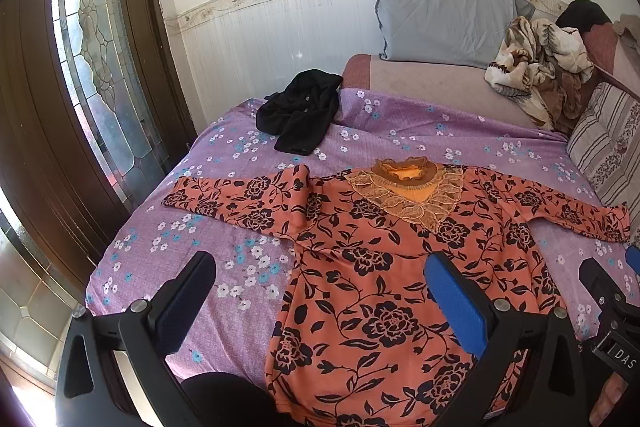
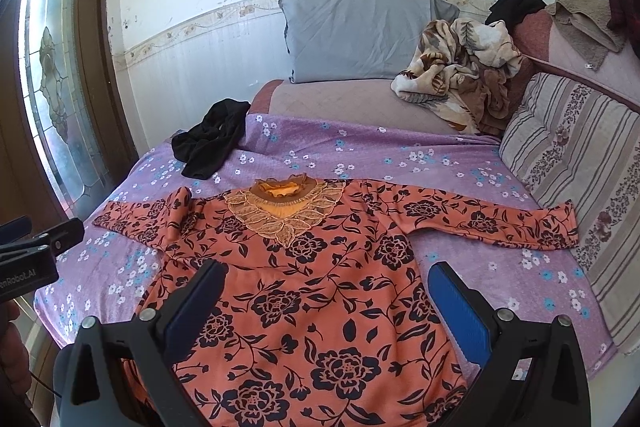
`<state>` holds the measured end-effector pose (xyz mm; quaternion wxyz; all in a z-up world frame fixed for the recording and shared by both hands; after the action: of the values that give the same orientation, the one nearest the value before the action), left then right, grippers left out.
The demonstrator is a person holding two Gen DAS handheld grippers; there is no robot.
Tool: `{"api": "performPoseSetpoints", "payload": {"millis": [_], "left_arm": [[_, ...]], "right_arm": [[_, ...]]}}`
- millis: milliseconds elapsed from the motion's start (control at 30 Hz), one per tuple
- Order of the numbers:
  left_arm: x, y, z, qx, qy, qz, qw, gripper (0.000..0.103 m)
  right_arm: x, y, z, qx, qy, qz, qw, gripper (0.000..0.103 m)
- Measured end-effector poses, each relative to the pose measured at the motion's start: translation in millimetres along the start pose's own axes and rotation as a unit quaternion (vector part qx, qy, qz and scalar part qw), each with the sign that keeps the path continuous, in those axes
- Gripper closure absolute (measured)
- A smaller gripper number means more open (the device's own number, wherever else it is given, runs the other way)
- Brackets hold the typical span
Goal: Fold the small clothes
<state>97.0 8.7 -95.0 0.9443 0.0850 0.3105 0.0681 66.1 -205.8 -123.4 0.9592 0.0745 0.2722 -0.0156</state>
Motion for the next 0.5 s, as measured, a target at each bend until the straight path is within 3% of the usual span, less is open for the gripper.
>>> {"api": "performPoseSetpoints", "payload": {"millis": [500], "left_arm": [[10, 0, -5, 0.001, 0.013, 0.002, 0.9999, 0.000]], "right_arm": [[8, -1, -6, 0.003, 0.011, 0.001, 1.000, 0.000]]}}
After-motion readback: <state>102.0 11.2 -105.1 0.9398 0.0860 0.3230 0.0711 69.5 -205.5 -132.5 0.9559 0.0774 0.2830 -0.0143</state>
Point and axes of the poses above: each gripper's, at about its wrist camera, not at the fingertips, and x roughly the way its jaws point, y to its left, z to its top, the point moved 8 cm from there along x, roughly the way its jaws point, and after that the axes turned 7 degrees about z, right-handed, at the moved point
